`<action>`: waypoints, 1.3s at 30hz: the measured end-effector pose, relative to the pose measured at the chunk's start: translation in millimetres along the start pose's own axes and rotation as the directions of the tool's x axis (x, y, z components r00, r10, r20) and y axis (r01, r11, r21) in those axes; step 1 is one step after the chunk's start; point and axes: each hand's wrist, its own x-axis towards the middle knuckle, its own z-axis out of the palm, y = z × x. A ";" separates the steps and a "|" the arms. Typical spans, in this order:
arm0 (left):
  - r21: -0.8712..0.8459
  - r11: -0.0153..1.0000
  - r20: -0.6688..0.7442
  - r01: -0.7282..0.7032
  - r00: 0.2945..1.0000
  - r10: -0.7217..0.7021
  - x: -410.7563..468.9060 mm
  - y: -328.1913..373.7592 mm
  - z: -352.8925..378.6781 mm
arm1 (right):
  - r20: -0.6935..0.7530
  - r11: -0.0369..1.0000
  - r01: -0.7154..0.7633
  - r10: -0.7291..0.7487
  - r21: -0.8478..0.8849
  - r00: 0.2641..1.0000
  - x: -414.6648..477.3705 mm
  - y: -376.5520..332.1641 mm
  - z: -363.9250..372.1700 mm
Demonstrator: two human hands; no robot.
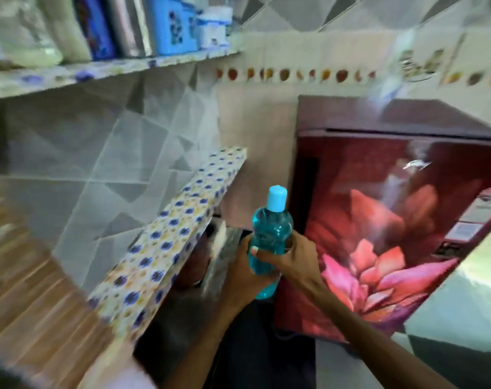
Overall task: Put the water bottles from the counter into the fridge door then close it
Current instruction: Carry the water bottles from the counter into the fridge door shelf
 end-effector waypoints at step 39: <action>-0.014 1.000 0.064 0.022 0.998 -0.021 137.7 -11.5 11.8 | -0.383 0.918 -0.043 0.207 0.395 0.900 95.2 40.9 -37.1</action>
